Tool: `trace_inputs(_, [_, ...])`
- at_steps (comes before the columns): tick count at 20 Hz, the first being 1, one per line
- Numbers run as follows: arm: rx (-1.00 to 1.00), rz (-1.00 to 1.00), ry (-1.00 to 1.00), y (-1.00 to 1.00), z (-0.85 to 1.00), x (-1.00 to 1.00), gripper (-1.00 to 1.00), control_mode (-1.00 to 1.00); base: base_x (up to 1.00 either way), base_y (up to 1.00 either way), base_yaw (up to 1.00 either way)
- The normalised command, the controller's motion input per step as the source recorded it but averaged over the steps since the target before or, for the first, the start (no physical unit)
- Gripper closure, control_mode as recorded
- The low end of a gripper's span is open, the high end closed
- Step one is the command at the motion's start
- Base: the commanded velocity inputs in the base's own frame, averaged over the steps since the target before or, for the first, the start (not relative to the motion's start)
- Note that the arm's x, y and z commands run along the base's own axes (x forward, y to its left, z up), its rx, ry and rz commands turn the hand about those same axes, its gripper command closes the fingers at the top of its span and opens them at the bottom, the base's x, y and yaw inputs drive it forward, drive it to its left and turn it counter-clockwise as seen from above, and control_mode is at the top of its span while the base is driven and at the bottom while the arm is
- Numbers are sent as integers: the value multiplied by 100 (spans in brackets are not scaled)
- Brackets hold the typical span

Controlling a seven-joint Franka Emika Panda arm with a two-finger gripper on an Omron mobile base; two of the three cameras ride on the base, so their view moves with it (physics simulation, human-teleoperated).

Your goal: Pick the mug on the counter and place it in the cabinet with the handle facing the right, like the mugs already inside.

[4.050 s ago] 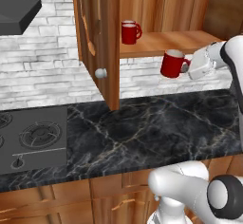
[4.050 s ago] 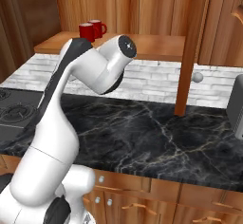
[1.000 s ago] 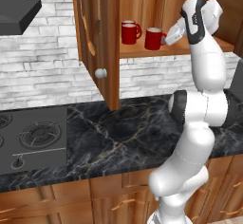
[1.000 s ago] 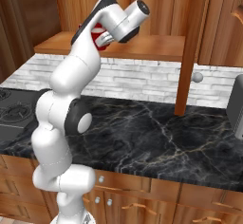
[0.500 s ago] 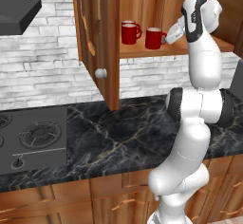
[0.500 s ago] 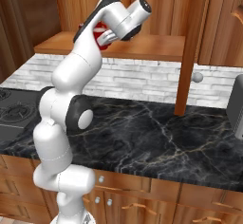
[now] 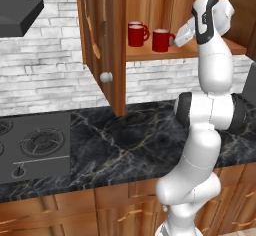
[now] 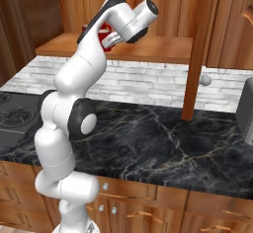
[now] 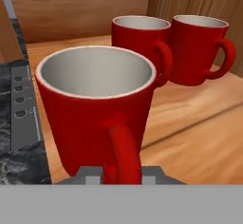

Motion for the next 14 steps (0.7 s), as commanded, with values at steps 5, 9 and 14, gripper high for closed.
trace_inputs(5, [0,0,-1,0,0,5,-100,-100,0,0,0])
trace_inputs(9, [0,1,0,-2,0,1,-100,-100,0,0,0])
trace_inputs(14, [0,0,0,-8,0,-9,-100,-100,0,0,0])
